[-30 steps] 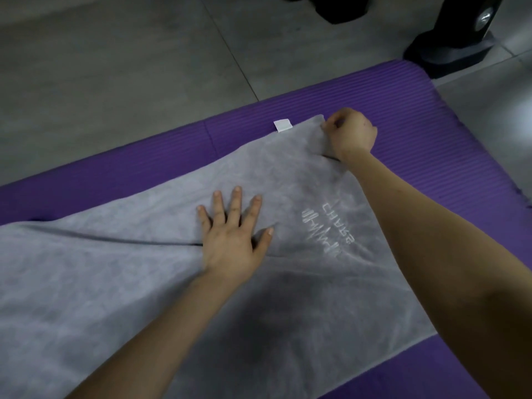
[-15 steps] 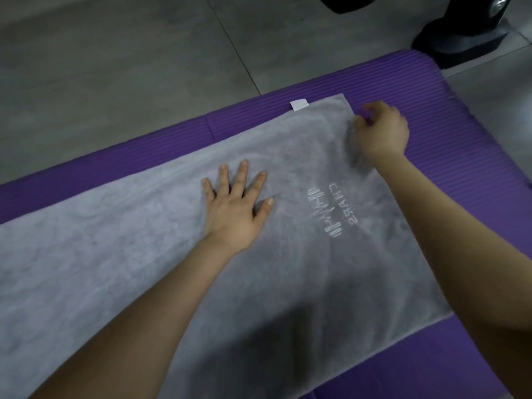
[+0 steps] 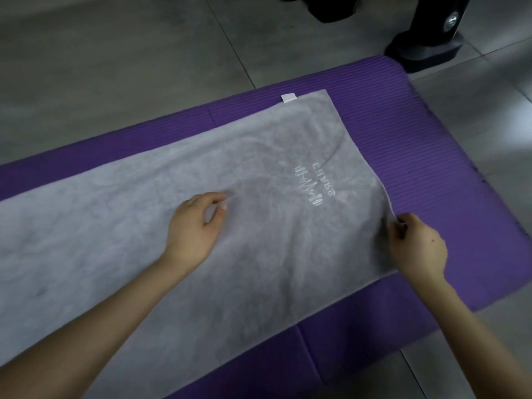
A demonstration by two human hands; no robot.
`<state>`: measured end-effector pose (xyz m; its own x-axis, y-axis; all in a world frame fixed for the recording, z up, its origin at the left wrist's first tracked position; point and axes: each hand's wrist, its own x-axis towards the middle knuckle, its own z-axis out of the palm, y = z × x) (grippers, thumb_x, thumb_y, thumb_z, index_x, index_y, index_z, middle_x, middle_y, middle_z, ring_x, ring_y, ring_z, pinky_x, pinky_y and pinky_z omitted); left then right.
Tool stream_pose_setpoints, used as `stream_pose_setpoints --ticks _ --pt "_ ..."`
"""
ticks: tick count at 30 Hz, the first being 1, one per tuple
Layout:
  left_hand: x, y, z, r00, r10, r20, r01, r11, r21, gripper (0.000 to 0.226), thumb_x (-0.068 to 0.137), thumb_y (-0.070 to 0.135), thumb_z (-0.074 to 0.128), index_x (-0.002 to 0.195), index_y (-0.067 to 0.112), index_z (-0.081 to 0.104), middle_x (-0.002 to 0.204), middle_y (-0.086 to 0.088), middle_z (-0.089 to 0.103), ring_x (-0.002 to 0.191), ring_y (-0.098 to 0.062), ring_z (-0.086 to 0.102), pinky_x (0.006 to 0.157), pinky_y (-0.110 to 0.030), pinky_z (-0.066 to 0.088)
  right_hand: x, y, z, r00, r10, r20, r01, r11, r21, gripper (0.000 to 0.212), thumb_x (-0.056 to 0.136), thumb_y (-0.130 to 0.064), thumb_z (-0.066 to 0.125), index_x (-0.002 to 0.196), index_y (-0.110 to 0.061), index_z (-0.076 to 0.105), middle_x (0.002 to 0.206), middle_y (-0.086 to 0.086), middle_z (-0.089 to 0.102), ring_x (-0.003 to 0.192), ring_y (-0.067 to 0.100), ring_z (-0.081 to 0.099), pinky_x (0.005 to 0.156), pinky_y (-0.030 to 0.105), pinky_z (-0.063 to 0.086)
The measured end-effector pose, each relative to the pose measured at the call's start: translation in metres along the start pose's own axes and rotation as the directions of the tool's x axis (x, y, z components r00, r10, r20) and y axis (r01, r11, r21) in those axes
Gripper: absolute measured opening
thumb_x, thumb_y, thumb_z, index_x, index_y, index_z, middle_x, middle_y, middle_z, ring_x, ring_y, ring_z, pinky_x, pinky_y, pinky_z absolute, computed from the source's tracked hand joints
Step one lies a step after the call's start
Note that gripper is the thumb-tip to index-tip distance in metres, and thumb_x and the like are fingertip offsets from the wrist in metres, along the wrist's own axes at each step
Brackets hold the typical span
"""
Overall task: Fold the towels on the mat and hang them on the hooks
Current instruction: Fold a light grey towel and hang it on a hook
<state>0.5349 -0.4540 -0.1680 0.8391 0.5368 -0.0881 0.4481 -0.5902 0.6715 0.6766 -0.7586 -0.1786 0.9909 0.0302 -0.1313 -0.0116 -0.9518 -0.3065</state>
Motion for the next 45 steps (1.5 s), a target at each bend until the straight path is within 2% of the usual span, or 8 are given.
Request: stream_pose_setpoints --ticks 4,7,12,17,21,31,39,45 --pt "-0.017 0.01 -0.041 0.877 -0.466 0.116 0.463 0.758 -0.459 0.019 0.093 0.01 0.047 0.08 0.018 0.058 0.092 -0.006 0.06 0.083 -0.02 0.055 0.077 -0.032 0.045 -0.039 -0.065 -0.011 0.988 -0.139 0.072 0.117 0.96 0.253 0.017 0.091 -0.026 0.053 0.092 -0.012 0.063 0.063 -0.001 0.057 0.066 0.023 0.053 0.061 0.03 0.027" --pt "-0.035 0.014 -0.082 0.771 -0.55 0.32 0.631 0.594 -0.5 0.013 0.093 0.012 0.05 0.082 0.014 0.055 0.083 -0.008 0.057 0.071 -0.019 0.052 0.066 -0.03 0.047 -0.082 -0.13 -0.016 0.915 -0.318 0.249 0.168 0.86 0.481 0.016 0.09 -0.02 0.054 0.086 -0.006 0.06 0.059 0.009 0.057 0.052 0.016 0.05 0.054 0.033 0.039" --pt "-0.095 -0.014 -0.166 0.648 -0.641 0.411 0.76 0.575 -0.303 0.015 0.091 0.018 0.056 0.094 0.005 0.062 0.087 -0.014 0.063 0.076 -0.026 0.061 0.067 -0.034 0.054 -0.179 -0.22 -0.013 0.657 -0.538 0.528 -0.077 0.649 0.757 0.015 0.091 -0.009 0.055 0.089 0.006 0.057 0.084 0.031 0.061 0.059 0.026 0.061 0.047 0.034 0.051" --pt "-0.157 -0.064 -0.219 0.565 -0.724 0.396 0.825 0.492 -0.279 0.022 0.092 0.024 0.055 0.098 0.005 0.063 0.102 -0.019 0.065 0.091 -0.031 0.061 0.076 -0.039 0.054 -0.238 -0.256 0.033 0.342 -0.567 0.749 0.037 0.805 0.592 0.016 0.091 -0.003 0.05 0.103 0.003 0.058 0.095 0.024 0.062 0.069 0.024 0.063 0.06 0.034 0.057" --pt "-0.177 -0.113 -0.222 0.533 -0.767 0.357 0.815 0.351 -0.461 0.015 0.091 0.019 0.057 0.096 0.005 0.062 0.108 -0.021 0.062 0.088 -0.03 0.06 0.074 -0.038 0.052 -0.224 -0.264 0.081 0.524 -0.59 0.614 0.504 0.796 0.335 0.024 0.088 -0.015 0.052 0.108 -0.014 0.066 0.112 0.009 0.066 0.103 0.027 0.062 0.089 0.031 0.048" --pt "-0.171 -0.169 -0.169 0.621 -0.738 0.263 0.722 0.408 -0.559 0.016 0.094 0.016 0.047 0.083 0.007 0.056 0.076 -0.012 0.057 0.064 -0.023 0.055 0.06 -0.032 0.053 -0.153 -0.359 0.097 0.788 -0.582 0.202 0.547 0.812 0.203 0.021 0.092 -0.023 0.049 0.093 -0.012 0.066 0.098 0.007 0.069 0.094 0.028 0.062 0.073 0.028 0.04" --pt "-0.146 -0.179 -0.141 0.695 -0.71 0.11 0.681 0.602 -0.416 0.032 0.081 0.038 0.067 0.073 0.007 0.061 0.064 -0.012 0.068 0.057 -0.026 0.067 0.059 -0.041 0.058 -0.113 -0.425 0.157 0.847 -0.51 0.149 0.53 0.831 -0.17 0.042 0.087 -0.051 0.052 0.102 -0.013 0.063 0.1 0.009 0.064 0.095 0.029 0.059 0.074 0.033 0.045" --pt "-0.136 -0.169 -0.131 0.721 -0.693 0.032 0.673 0.687 -0.274 0.036 0.074 0.047 0.07 0.077 0.013 0.057 0.07 -0.003 0.066 0.065 -0.019 0.065 0.066 -0.036 0.055 -0.098 -0.416 0.173 0.863 -0.5 0.068 0.5 0.866 0.022 0.024 0.088 -0.04 0.054 0.087 -0.019 0.066 0.09 0.006 0.065 0.092 0.029 0.058 0.07 0.03 0.042"
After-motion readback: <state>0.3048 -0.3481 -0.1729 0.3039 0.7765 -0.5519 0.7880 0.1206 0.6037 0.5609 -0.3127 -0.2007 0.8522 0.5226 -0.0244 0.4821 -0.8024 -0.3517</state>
